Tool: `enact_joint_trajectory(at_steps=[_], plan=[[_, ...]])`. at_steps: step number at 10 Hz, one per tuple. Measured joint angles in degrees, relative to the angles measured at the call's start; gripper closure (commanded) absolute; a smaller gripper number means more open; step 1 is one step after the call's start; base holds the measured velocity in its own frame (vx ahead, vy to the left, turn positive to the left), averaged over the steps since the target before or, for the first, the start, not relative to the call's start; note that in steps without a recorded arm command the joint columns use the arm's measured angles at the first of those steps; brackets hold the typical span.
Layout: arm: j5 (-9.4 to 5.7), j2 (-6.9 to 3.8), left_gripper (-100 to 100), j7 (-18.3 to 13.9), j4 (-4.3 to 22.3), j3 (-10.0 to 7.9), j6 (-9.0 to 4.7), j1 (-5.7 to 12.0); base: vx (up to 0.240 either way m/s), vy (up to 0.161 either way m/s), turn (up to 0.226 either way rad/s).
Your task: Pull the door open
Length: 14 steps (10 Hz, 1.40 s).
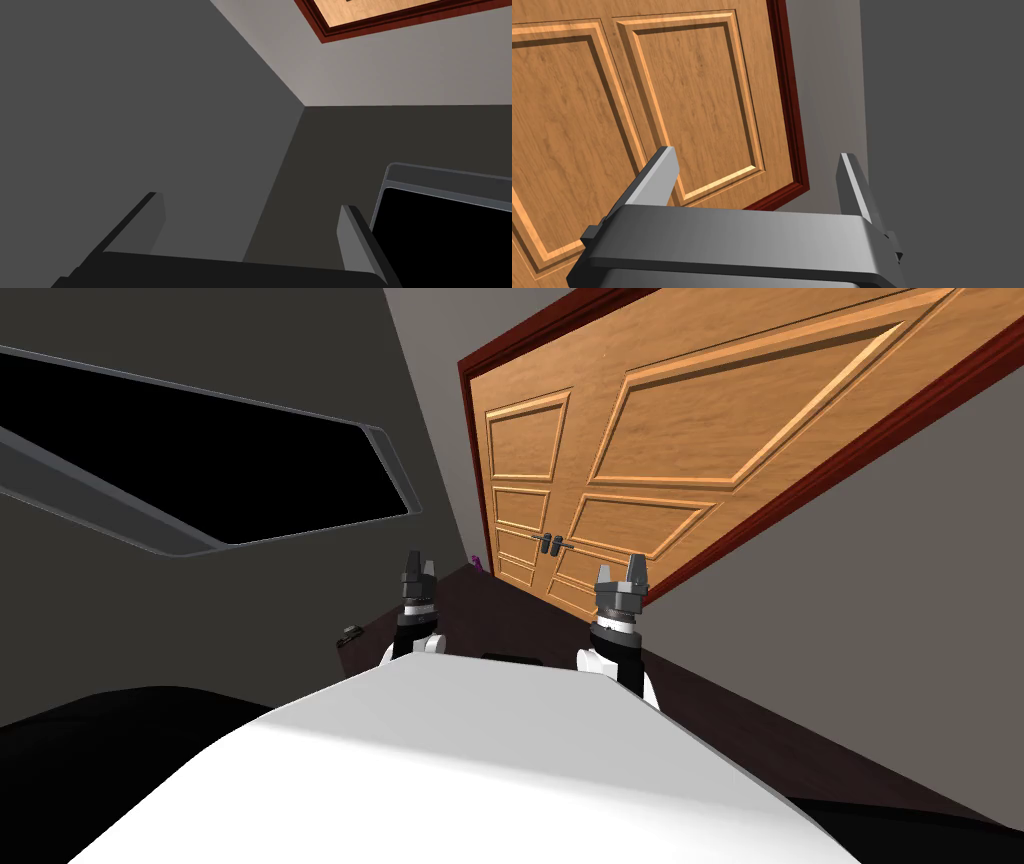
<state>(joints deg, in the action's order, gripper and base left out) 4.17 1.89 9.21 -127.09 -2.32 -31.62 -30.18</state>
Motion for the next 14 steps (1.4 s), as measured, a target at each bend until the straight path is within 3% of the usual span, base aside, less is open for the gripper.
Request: enact_joint_trajectory(at_steps=[2,6,10,12,14], plan=[[-0.86,-0.87,-100,-0.13,2.94,0.6,0.14,1.76,0.149,-0.035,-0.133],[-3.77,-3.78,-100,-1.43,9.11,1.35,1.05,5.36,0.132,-0.031,-0.105],[-5.83,-5.42,-100,-1.93,14.51,2.7,2.19,8.73,0.094,-0.023,-0.105],[-7.14,-6.59,-100,-2.4,18.59,3.07,1.93,10.93,0.097,-0.028,-0.124],[-8.56,-7.89,-100,-2.99,21.33,3.45,2.89,12.91,0.113,-0.028,-0.125]])
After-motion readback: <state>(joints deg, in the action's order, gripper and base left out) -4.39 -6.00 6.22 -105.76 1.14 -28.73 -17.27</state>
